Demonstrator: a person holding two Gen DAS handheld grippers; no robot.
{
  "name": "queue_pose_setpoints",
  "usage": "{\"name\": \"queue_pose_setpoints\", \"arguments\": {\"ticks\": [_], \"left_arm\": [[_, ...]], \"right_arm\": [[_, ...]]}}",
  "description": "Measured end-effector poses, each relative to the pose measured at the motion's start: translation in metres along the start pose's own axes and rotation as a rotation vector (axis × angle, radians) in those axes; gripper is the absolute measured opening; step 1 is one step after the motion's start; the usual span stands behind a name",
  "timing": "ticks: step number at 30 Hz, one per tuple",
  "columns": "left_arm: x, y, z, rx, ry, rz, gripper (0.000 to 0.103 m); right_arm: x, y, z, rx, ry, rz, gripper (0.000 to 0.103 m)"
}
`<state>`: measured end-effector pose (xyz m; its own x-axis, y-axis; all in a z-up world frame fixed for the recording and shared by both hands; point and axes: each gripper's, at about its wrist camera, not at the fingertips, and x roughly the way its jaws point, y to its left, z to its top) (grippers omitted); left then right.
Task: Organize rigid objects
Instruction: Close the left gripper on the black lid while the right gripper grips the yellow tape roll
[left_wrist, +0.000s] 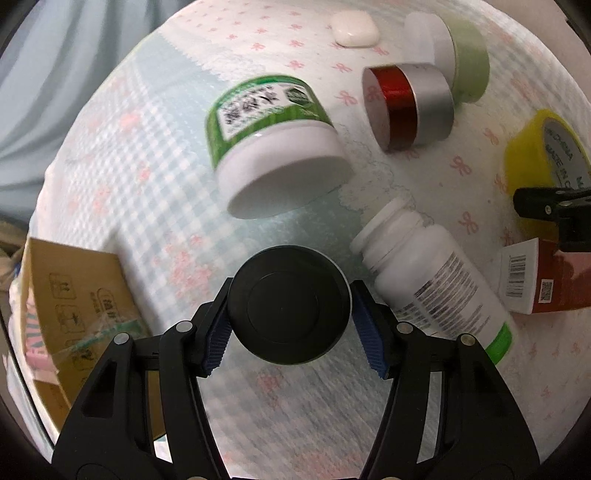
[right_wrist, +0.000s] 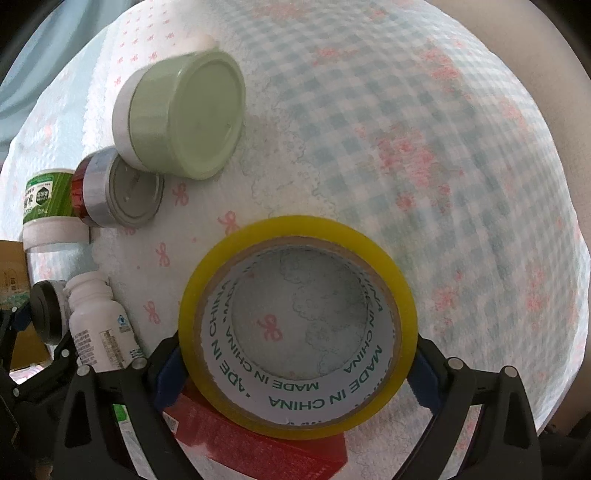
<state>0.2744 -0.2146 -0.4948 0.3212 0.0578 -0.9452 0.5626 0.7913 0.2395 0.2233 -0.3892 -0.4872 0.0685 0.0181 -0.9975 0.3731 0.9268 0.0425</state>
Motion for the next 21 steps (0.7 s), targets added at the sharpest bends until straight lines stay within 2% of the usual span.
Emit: {"name": "queue_pose_setpoints", "arguments": {"ticks": [5,10,15,21], "left_arm": [[-0.022,0.011,0.000,-0.034,-0.042,0.017,0.057],[-0.061,0.016,0.003,-0.095,-0.097,0.011,0.057],[-0.122,0.027,0.000,-0.219,-0.167,-0.006,0.057],[-0.214,0.036,-0.008,-0.320,-0.267,0.025,0.057]], "right_arm": [[-0.026,-0.008,-0.002,-0.017,-0.046,0.004,0.096],[-0.066,-0.024,0.003,-0.029,-0.115,0.026,0.096],[-0.122,-0.028,0.004,-0.080,-0.200,0.019,0.096],[-0.199,-0.016,-0.008,-0.163,-0.317,0.049,0.096]]}}
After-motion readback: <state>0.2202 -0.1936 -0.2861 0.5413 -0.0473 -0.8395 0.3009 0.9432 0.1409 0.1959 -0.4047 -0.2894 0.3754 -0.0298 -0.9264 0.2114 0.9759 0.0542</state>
